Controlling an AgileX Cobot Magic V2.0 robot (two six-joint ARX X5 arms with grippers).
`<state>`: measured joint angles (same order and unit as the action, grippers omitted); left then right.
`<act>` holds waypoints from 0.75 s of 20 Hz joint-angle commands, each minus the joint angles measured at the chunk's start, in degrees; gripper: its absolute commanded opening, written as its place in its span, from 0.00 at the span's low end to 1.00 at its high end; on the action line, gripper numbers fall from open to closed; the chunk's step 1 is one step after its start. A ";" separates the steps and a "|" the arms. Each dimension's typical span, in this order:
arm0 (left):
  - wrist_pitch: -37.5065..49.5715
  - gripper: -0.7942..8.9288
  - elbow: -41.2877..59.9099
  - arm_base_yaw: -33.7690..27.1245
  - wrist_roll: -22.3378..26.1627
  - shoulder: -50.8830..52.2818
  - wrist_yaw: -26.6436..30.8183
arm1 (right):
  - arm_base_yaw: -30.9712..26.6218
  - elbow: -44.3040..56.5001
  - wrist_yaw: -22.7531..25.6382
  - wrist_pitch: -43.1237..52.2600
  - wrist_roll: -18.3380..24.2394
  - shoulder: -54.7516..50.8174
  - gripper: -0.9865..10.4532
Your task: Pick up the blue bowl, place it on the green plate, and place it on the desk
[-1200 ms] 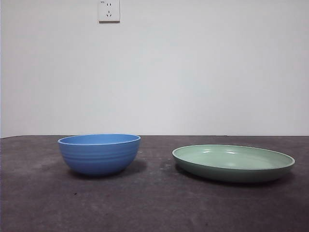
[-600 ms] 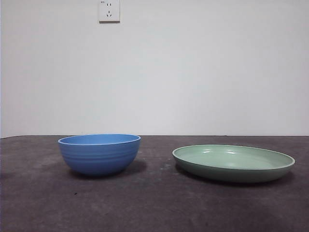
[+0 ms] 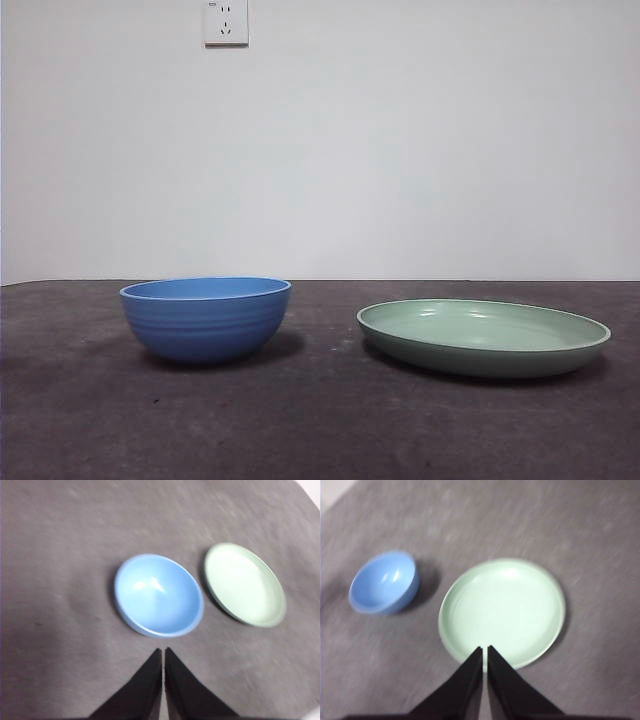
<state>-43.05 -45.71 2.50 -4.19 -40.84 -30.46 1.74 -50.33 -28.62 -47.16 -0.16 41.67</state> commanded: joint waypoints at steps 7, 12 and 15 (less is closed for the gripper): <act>-2.29 0.09 -3.30 3.69 3.76 -3.43 -3.10 | 4.52 -2.40 -2.93 -6.47 5.60 5.46 0.10; -2.36 0.20 -3.30 3.69 3.50 -3.45 -3.08 | 4.72 -2.40 -2.91 -6.19 5.07 5.46 0.19; -2.21 0.52 -3.30 3.69 3.52 -3.45 -3.04 | 4.72 -2.40 -2.89 -5.86 5.05 5.44 0.48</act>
<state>-45.65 -47.72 6.09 -1.34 -43.92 -33.19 6.33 -51.72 -31.40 -53.69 4.64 46.87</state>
